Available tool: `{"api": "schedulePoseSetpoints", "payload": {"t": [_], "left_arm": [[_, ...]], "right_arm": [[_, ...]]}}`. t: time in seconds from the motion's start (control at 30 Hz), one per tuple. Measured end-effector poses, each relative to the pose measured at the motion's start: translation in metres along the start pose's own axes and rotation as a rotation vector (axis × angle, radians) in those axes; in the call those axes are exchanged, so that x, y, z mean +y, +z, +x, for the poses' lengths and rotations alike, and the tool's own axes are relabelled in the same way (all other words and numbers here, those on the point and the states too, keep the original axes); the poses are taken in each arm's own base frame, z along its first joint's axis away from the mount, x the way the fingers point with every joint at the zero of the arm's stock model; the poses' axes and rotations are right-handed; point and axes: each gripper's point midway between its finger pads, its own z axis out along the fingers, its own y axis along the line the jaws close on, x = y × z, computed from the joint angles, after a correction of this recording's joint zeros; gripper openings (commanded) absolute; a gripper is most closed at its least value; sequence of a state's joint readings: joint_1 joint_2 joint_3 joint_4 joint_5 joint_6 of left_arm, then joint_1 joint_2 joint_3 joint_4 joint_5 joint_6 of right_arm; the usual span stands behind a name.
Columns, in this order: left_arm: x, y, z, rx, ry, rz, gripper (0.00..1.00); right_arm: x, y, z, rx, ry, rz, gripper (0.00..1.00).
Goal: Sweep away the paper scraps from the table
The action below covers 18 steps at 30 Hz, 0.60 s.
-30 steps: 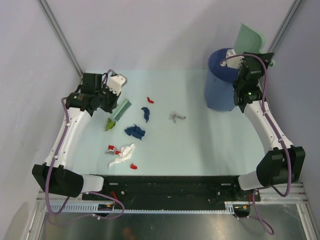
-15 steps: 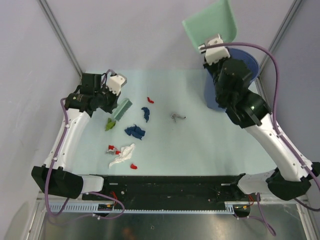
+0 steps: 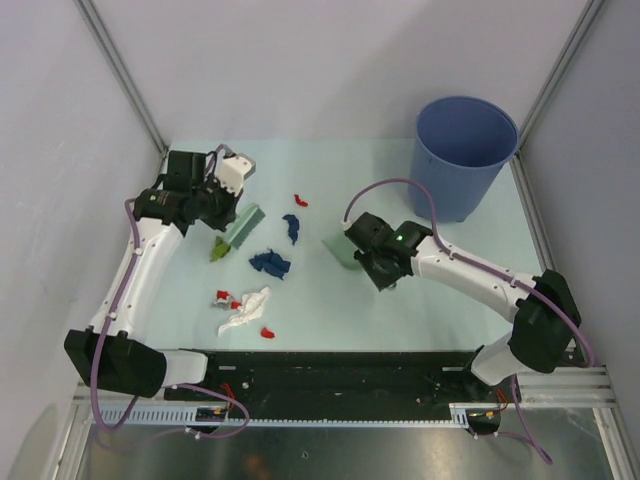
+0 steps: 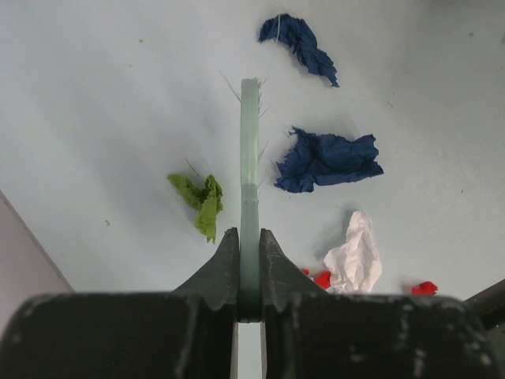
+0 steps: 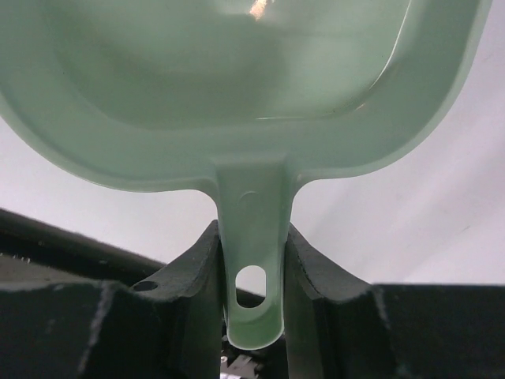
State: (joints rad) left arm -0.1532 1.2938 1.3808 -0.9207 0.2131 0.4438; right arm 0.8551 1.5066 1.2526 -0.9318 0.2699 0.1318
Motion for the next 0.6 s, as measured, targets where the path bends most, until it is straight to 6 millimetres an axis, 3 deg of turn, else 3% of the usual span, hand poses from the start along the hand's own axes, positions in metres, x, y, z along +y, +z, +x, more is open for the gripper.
{"api": "schedulePoseSetpoints", "payload": {"t": [0.17, 0.6], "left_arm": [[-0.003, 0.005, 0.009, 0.023, -0.006, 0.011, 0.00], [-0.003, 0.007, 0.015, 0.047, -0.019, -0.005, 0.00]], "right_arm": [[0.017, 0.009, 0.026, 0.081, 0.028, -0.059, 0.00], [0.038, 0.042, 0.043, 0.154, 0.046, -0.118, 0.00]]}}
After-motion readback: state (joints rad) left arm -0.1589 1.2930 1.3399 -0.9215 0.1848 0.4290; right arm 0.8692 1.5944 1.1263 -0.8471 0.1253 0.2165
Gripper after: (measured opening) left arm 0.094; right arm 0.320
